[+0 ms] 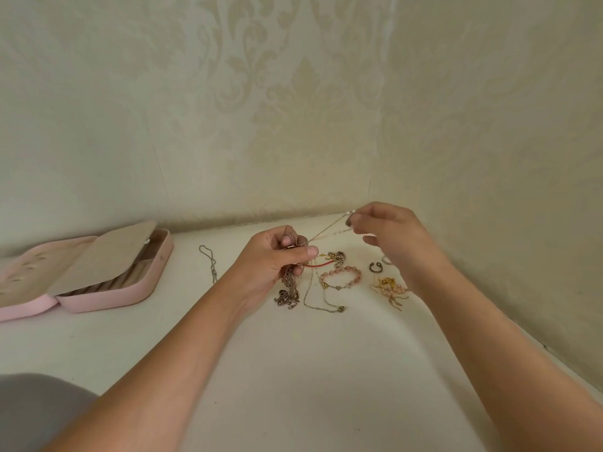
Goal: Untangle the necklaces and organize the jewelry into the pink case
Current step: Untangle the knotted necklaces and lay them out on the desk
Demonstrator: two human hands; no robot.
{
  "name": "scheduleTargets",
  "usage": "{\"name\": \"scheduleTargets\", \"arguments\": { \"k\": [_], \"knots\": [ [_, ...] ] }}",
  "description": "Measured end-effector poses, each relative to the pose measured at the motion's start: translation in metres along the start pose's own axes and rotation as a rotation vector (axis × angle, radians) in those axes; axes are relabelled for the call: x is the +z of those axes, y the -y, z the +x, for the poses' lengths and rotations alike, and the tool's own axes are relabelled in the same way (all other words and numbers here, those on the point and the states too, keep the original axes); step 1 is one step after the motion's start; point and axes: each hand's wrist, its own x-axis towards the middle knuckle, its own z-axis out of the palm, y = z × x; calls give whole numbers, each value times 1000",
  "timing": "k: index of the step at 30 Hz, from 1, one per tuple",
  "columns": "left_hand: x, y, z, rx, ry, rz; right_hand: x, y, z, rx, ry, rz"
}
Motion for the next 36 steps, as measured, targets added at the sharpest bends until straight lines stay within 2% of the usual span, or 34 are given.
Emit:
{"name": "scheduleTargets", "arguments": {
  "k": [5, 7, 10, 13, 17, 20, 23, 25, 28, 32, 34, 36],
  "knots": [
    [0, 1, -1, -29, 43, 31, -17, 5, 5, 119, 109, 634],
    [1, 0, -2, -54, 46, 44, -23, 5, 6, 138, 77, 717],
    [3, 0, -3, -95, 8, 105, -36, 8, 7, 62, -40, 622],
    [5, 2, -2, -128, -84, 286, -49, 12, 6, -58, -138, 634],
    [8, 4, -2, -99, -173, 445, -49, 20, 0, -169, -180, 642],
    [7, 2, -5, -77, -161, 403, -49, 25, -4, -214, -88, 660],
    [9, 2, -7, -38, -83, 368, -62, 28, -6, -206, 6, 775],
    [11, 4, -9, -31, -5, 380, -71, 29, -6, -190, 55, 764],
    [20, 7, -12, -2, 63, 501, -75, 29, -9, -177, 109, 487],
    [32, 12, -15, 152, -110, 895, -67, 33, -15, -162, 234, 237],
    [33, 11, -13, 181, -143, 834, -60, 36, -17, -149, 294, 224],
    [32, 6, -10, 118, -1, 572, -50, 37, -17, -142, 318, 277]
  ]
}}
